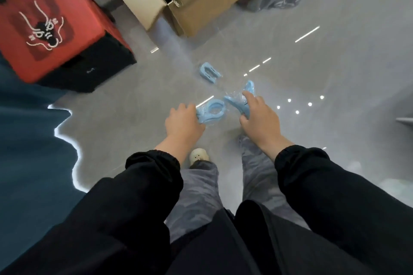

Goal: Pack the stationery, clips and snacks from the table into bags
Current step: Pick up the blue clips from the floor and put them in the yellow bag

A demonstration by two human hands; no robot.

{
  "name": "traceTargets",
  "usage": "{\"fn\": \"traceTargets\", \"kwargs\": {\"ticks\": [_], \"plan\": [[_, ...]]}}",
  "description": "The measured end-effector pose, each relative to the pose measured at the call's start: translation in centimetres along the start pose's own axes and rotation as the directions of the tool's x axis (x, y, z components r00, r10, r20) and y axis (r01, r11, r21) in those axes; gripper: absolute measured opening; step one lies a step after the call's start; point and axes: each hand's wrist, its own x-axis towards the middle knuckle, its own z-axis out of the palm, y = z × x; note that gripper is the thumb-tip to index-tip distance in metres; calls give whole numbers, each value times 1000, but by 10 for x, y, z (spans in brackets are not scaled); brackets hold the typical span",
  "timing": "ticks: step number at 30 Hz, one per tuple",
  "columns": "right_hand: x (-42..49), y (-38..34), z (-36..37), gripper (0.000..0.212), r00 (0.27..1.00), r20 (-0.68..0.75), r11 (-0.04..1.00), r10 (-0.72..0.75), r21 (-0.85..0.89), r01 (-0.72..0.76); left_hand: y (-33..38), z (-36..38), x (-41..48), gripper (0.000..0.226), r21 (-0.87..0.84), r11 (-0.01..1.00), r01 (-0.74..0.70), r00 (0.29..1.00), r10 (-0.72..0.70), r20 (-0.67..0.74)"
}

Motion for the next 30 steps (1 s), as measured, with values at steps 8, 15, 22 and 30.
{"fn": "traceTargets", "kwargs": {"ticks": [8, 15, 22, 30], "plan": [[-108, 73, 1, 55, 945, -97, 943, 313, 154, -296, 85, 20, -45, 39, 260, 904, -340, 940, 337, 58], [-225, 190, -9, 59, 776, -178, 765, 606, 398, -506, 221, 85, -109, 37, 406, 704, -583, 801, 581, 143], [-349, 341, -35, 55, 617, -194, 605, 762, 552, -573, 384, 181, -199, 38, 439, 562, -701, 680, 712, 175], [-420, 495, -89, 54, 468, -226, 500, 854, 604, -621, 561, 234, -261, 41, 419, 498, -759, 613, 764, 203]]}}
